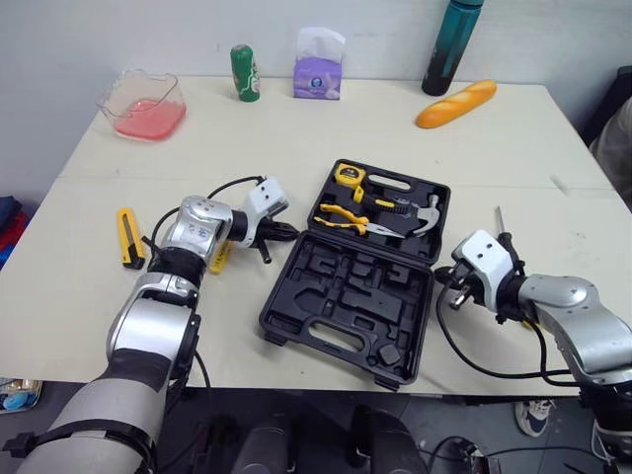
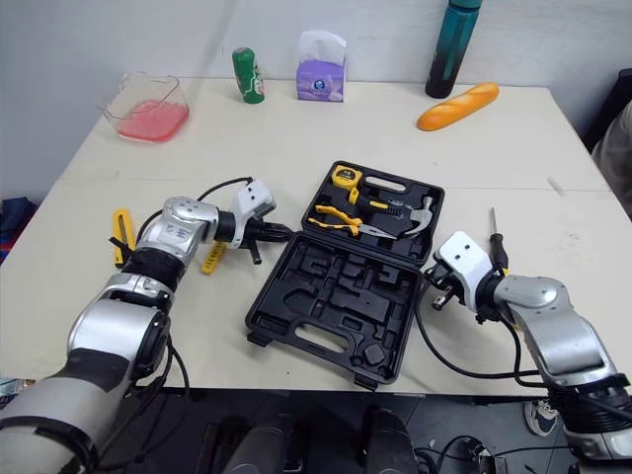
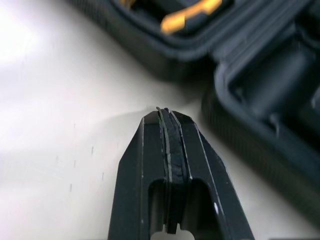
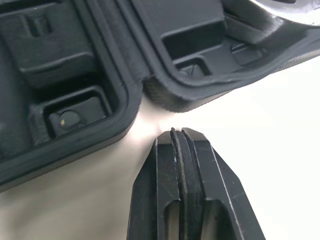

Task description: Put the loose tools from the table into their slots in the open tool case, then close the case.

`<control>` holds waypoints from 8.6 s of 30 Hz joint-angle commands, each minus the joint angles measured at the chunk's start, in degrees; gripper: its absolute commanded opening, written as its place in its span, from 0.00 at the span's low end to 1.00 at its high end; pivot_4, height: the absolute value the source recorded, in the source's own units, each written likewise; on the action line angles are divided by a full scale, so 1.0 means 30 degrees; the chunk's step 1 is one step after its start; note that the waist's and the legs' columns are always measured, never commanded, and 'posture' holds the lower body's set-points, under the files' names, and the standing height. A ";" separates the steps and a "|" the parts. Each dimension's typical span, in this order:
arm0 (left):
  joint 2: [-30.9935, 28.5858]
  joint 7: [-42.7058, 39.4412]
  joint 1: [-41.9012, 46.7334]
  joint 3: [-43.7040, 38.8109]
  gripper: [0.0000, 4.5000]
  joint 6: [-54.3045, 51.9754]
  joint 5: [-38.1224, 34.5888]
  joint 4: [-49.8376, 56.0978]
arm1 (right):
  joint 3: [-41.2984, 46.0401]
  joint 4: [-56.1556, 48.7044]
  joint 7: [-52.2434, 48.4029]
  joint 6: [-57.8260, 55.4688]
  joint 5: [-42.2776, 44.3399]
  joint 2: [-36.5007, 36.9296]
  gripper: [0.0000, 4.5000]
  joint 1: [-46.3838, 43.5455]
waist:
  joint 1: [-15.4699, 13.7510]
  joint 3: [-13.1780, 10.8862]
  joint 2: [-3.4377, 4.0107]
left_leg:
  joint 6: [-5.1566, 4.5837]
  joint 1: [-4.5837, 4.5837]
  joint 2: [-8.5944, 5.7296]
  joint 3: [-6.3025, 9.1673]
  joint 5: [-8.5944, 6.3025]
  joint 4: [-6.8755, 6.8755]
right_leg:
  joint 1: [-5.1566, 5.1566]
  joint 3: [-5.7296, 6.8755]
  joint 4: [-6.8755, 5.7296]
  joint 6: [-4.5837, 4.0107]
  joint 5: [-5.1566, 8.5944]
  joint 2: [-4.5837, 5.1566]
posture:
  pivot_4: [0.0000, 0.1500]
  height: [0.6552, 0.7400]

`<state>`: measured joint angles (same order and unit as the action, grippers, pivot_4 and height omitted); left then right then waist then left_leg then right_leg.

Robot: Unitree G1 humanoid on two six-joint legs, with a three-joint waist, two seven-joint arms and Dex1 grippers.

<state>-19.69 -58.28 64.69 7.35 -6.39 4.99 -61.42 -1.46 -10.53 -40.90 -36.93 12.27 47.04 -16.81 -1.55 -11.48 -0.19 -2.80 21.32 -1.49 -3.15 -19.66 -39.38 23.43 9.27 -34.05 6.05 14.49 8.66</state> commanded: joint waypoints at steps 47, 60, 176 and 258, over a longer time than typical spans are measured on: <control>-0.8185 -0.0663 -2.2955 -1.7026 1.00 -1.5245 -1.1673 2.7197 | 1.1457 0.0757 -0.7178 -0.1740 0.3449 0.4004 0.69 0.4229 | 0.0140 0.0014 0.0112 | 0.0059 -0.0110 0.0113 0.0070 -0.0050 -0.0059 | -0.0149 -0.0118 0.0059 -0.0056 -0.0005 -0.0036 | 1.00 0.94; -1.2425 0.0393 -2.5793 -1.9319 1.00 -0.7347 -0.8048 1.4635 | 1.4193 0.8670 -0.8222 0.3115 0.1816 0.6821 1.00 0.6532 | 0.0142 0.0009 0.0132 | 0.0063 -0.0056 0.0161 -0.0023 -0.0227 -0.0054 | 0.0005 -0.0124 0.0027 -0.0138 0.0042 0.0088 | 1.00 0.94; -0.1649 -0.3767 0.0861 0.7719 0.94 -1.0036 -0.1134 1.5416 | 0.9976 -0.8962 -0.2263 -0.3717 1.0611 0.2992 1.00 0.6228 | -0.0464 -0.0009 0.0007 | 0.0069 -0.0010 0.0333 -0.0255 -0.0241 -0.0279 | 0.0073 -0.0337 -0.0056 -0.0114 0.0004 -0.0322 | 1.00 0.94; -1.1621 0.2255 -2.3449 -1.8445 0.99 -0.7699 -0.8417 1.4706 | 1.7380 0.7940 -0.6646 0.3656 0.3974 0.5437 1.00 1.0361 | 0.0080 0.0287 0.0237 | 0.0241 -0.0335 0.0428 -0.0383 -0.0516 -0.0098 | -0.0010 -0.0521 0.0044 -0.0238 0.0076 -0.0151 | 1.00 0.94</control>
<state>-52.86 -51.83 -5.65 -46.94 -30.97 -19.99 -17.33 50.45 13.28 -61.04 -27.17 24.34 62.38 14.67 -1.31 -10.62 0.52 -2.06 20.32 -0.21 -4.30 -21.20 -39.66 23.42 7.69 -33.93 5.34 14.72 8.22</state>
